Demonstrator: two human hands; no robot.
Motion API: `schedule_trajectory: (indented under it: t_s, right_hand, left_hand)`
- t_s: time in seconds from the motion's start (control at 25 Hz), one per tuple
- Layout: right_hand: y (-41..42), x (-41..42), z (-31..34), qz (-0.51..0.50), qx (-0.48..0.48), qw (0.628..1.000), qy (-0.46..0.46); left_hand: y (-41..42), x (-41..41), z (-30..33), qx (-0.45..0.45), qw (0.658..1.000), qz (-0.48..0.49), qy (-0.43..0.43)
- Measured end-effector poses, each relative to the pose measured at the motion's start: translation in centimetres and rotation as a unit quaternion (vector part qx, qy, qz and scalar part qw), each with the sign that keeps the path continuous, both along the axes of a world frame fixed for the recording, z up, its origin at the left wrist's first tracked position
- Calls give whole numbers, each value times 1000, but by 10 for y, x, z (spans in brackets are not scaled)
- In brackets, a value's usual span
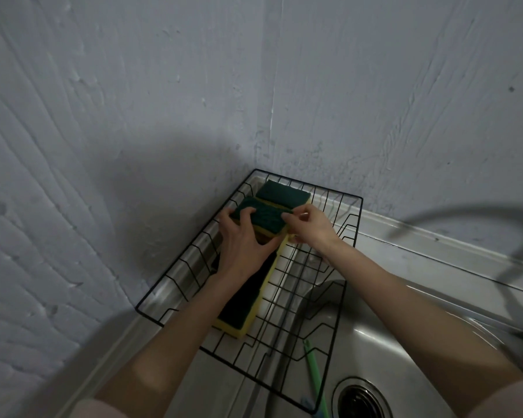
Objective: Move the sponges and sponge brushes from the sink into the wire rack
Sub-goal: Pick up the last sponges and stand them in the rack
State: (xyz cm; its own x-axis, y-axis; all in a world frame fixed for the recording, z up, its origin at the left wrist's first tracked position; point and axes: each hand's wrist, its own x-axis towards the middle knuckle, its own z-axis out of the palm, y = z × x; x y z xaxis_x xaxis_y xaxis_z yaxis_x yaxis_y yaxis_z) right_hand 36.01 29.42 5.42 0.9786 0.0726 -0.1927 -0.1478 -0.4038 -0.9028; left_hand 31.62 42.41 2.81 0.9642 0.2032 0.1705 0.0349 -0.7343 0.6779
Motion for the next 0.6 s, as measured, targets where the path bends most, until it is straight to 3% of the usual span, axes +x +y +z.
schedule_trajectory:
  t_s: [0.08, 0.32, 0.6]
  right_hand:
    - [-1, 0, -3, -16, 15, 1000, -15]
    - [-1, 1, -13, -1, -79, 996, -43]
    - [0, 4, -17, -62, -63, 994, -59]
  left_hand:
    - [0, 5, -3, -2, 1000, 0, 7]
    - [1, 11, -13, 50, 997, -11, 58]
    - [2, 13, -11, 0, 998, -22, 61]
